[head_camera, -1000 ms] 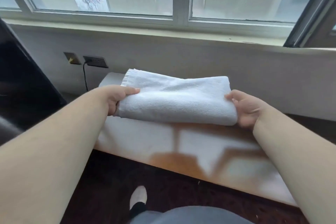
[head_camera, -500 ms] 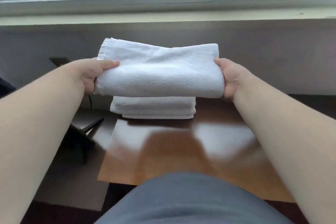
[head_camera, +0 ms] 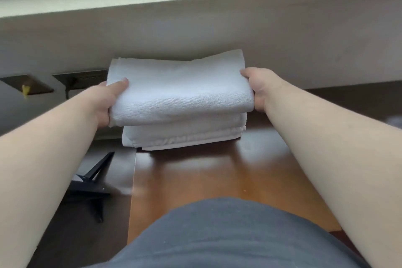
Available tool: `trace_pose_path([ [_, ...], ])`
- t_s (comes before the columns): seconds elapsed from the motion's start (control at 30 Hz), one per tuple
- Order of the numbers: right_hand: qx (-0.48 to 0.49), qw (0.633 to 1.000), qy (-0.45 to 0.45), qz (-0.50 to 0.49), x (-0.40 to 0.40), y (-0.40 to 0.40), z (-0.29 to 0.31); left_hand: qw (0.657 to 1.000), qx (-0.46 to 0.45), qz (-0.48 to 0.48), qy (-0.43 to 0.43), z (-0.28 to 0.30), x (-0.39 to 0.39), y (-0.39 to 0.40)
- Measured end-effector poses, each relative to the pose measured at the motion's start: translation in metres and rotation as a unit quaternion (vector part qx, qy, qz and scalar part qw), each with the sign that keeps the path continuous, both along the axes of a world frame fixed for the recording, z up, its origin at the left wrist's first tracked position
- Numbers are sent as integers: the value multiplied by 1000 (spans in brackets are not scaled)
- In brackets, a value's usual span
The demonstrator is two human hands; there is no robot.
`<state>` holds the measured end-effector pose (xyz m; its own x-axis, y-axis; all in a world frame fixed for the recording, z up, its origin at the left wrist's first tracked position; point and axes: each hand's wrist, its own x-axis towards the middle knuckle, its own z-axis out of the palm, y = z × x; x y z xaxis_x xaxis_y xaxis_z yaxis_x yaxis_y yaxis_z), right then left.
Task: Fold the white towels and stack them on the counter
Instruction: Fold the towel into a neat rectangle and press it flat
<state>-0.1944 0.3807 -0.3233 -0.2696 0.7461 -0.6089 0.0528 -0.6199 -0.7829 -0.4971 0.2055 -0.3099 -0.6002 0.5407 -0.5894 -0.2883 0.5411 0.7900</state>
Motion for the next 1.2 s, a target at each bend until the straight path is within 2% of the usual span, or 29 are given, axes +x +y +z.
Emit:
trace_pose_path([
  [0.23, -23, 999, -27, -9, 0, 11, -36, 1000, -6, 4, -7, -51, -8, 21],
  [0.4, 49, 987, -149, 38, -9, 15, -45, 999, -32, 0, 20, -61, -20, 23],
  [0.57, 94, 976, -192, 44, -16, 17, -47, 997, -57, 23, 47, -63, -22, 24],
  [0.63, 129, 962, -234, 59, -15, 16, -47, 995, -76, 13, 60, -62, -19, 23],
  [0.7, 202, 929, -303, 67, -15, 12, -41, 989, -109, 9, 96, -59, -16, 24],
  [0.77, 340, 859, -375, 79, -21, 4, -31, 959, -162, -32, 230, -53, -15, 26],
  [0.8, 420, 809, -397, 105, -28, -3, -28, 926, -178, -66, 326, -50, -12, 27],
  [0.87, 511, 727, -409, 210, -42, -14, -26, 828, -129, -157, 523, -43, 5, 29],
  [0.9, 512, 697, -421, 273, -47, -18, -27, 773, -88, -222, 588, -43, 18, 30],
  [0.93, 493, 678, -438, 324, -49, -21, -31, 730, -73, -287, 615, -46, 27, 30],
  [0.97, 465, 673, -452, 356, -47, -20, -36, 716, -93, -334, 606, -50, 33, 30],
  [1.03, 419, 686, -464, 372, -38, -15, -41, 746, -181, -358, 531, -60, 29, 28],
  [1.1, 391, 699, -470, 371, -30, -8, -41, 771, -217, -351, 484, -64, 20, 27],
  [1.2, 372, 735, -440, 357, -29, -4, -36, 755, -250, -359, 489, -57, 19, 32],
])
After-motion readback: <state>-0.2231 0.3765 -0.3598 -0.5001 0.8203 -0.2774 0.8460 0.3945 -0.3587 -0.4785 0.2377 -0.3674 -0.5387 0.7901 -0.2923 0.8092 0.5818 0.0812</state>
